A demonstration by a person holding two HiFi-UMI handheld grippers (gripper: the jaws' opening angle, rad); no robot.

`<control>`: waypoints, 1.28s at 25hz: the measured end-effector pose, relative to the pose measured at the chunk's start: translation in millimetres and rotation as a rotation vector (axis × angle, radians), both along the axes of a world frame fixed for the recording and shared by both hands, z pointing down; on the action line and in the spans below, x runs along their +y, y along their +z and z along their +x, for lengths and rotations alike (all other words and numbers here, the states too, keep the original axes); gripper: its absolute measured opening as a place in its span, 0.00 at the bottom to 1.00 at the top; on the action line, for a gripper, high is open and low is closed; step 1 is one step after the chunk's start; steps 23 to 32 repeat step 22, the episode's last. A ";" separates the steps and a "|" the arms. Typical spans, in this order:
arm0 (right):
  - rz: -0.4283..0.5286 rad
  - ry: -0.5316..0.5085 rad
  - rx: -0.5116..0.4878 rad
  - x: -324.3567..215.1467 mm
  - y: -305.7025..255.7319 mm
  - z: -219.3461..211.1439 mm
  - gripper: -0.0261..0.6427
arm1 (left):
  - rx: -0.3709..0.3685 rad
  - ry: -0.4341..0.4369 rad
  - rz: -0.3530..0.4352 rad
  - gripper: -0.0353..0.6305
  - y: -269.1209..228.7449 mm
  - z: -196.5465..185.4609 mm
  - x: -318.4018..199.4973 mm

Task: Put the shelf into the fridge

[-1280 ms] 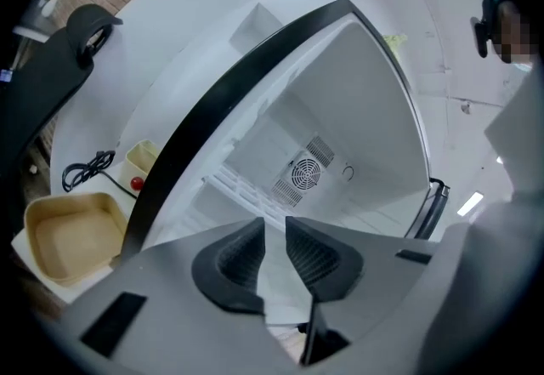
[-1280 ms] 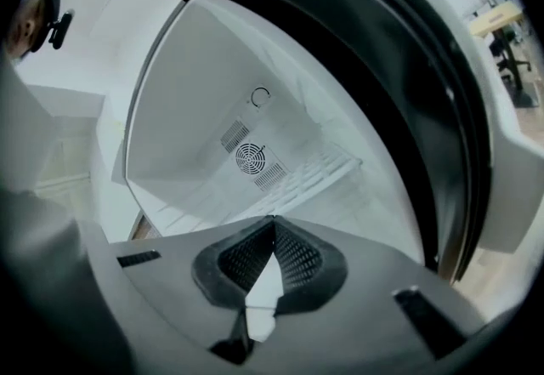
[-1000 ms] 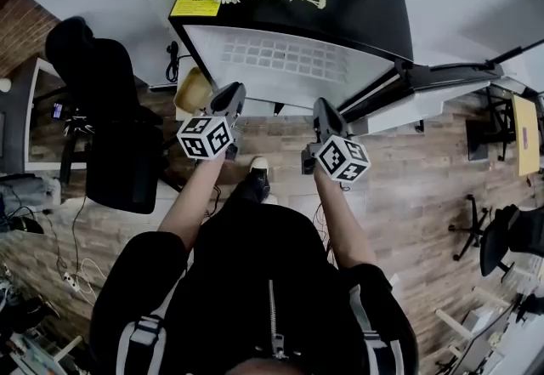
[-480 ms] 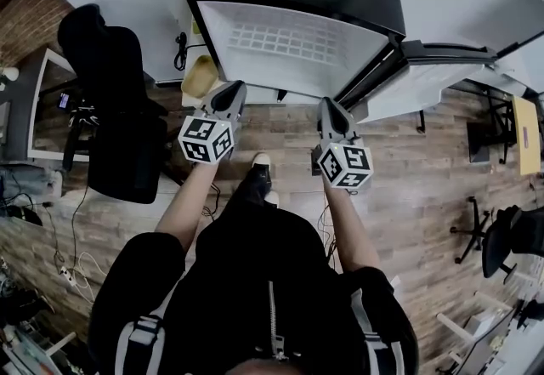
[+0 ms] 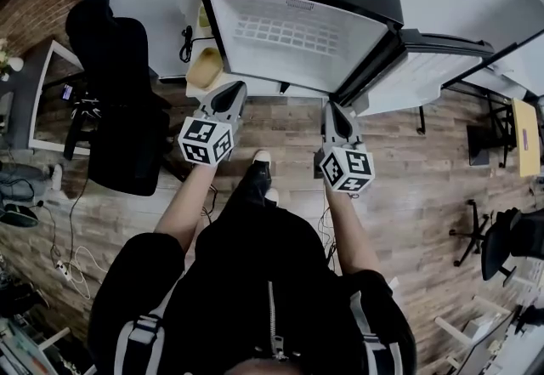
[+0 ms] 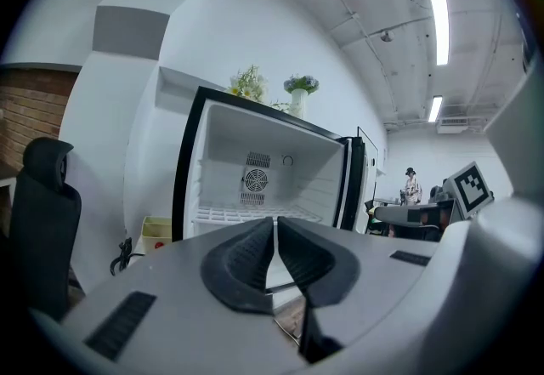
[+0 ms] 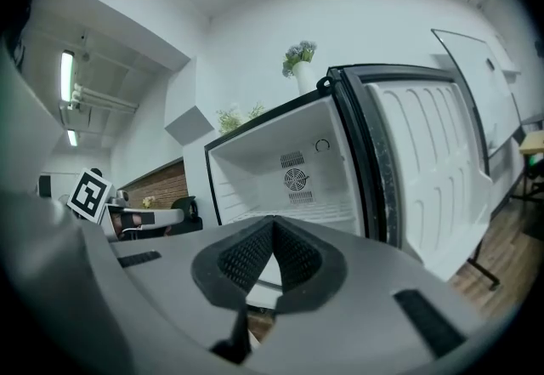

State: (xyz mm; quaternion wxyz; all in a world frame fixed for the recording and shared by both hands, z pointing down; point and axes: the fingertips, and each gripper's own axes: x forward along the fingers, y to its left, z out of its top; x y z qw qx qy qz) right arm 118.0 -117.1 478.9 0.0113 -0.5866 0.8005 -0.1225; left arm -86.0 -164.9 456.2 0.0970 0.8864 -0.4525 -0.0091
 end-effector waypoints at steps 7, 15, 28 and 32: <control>-0.004 0.010 -0.002 14.5 1.7 1.5 0.05 | 0.025 -0.009 -0.014 0.11 4.1 -3.0 13.7; -0.018 0.013 -0.011 17.7 6.4 5.7 0.05 | 0.020 -0.002 -0.018 0.11 8.8 0.6 16.2; -0.024 0.018 -0.021 14.8 9.4 8.9 0.05 | 0.020 -0.004 -0.028 0.11 12.6 2.4 13.4; -0.024 0.018 -0.021 14.8 9.4 8.9 0.05 | 0.020 -0.004 -0.028 0.11 12.6 2.4 13.4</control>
